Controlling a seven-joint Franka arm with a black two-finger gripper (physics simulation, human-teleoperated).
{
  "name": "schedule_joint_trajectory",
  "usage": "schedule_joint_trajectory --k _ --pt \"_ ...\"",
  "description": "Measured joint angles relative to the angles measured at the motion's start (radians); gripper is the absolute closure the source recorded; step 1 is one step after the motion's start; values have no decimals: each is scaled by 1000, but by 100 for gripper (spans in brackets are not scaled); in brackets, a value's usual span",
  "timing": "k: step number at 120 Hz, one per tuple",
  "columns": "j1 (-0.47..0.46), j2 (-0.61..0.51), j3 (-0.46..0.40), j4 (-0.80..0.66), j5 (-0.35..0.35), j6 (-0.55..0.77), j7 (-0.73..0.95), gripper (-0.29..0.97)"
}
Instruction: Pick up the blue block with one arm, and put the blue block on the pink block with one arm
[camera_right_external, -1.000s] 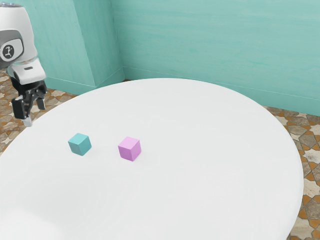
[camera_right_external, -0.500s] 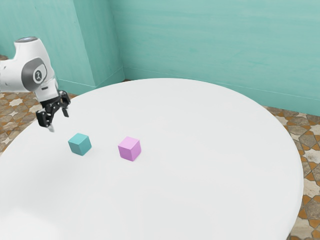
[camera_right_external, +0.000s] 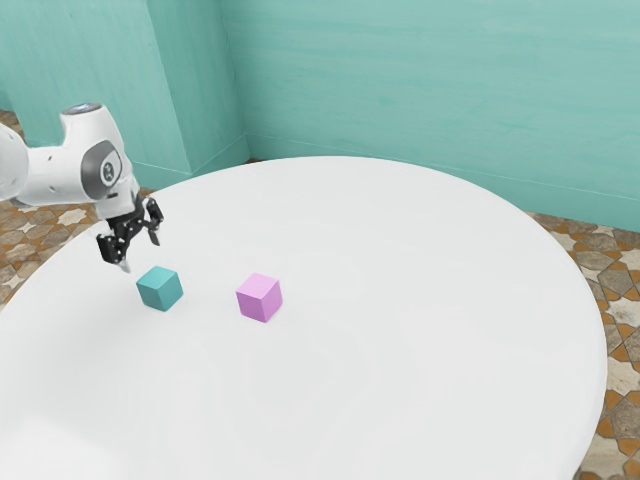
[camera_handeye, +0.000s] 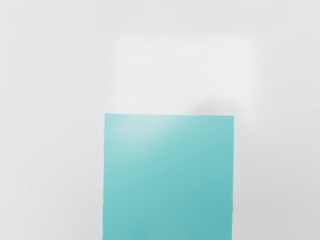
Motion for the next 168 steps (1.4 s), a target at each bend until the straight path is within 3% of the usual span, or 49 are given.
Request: schedule_joint_trajectory --k 18,48,117,142,168 --pt "-3 62 -2 41 -22 4 15 0" --pt "-7 63 -8 17 -56 6 0 0" --pt "-4 116 -16 -24 -65 29 -19 0" --pt "0 106 -15 -21 -60 60 -19 31" --pt "-15 -94 -36 -137 -63 50 -21 37"
